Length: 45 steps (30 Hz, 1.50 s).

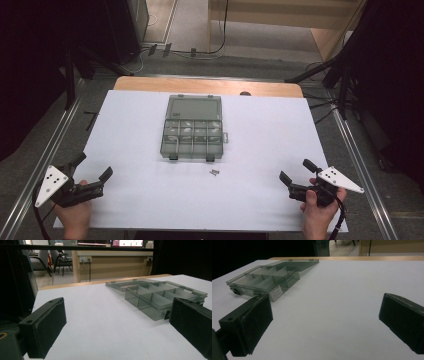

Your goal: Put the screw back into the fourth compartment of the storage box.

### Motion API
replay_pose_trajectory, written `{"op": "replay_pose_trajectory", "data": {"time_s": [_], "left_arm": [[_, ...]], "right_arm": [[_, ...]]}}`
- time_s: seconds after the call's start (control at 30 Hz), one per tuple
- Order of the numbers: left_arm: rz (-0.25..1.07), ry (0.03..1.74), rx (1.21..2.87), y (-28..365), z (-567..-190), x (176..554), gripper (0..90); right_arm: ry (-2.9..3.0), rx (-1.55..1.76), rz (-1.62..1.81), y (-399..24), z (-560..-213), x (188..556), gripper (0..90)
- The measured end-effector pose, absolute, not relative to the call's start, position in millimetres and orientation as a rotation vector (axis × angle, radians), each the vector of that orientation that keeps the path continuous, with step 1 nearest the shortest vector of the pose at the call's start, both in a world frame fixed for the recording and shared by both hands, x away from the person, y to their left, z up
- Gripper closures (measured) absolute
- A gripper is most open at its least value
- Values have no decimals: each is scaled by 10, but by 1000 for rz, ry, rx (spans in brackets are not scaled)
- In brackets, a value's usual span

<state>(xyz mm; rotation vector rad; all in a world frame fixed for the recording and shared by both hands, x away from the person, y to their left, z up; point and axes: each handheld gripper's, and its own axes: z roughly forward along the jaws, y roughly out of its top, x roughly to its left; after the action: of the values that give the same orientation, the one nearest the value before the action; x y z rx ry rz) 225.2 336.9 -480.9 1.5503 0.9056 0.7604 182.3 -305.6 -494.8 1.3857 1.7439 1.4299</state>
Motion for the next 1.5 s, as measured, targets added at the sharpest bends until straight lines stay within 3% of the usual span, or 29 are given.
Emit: {"op": "replay_pose_trajectory", "data": {"time_s": [0.33,0.8,1.23,1.33,1.5], "left_arm": [[749,906,1542,3374,-4818,2250,12],[752,904,1558,3349,-4823,2244,12],[751,906,1557,3354,-4822,2241,12],[750,903,1552,3360,-4822,2240,12],[748,902,1554,3367,-4820,2237,12]], "right_arm": [[1771,1386,1422,-2966,-4921,1872,0],[1904,1275,1414,-2581,-4629,2046,38],[2013,1241,1373,-2192,-4519,2281,230],[2011,1223,1358,-2111,-4501,2301,332],[2043,1210,1329,-1980,-4480,2369,386]]}}
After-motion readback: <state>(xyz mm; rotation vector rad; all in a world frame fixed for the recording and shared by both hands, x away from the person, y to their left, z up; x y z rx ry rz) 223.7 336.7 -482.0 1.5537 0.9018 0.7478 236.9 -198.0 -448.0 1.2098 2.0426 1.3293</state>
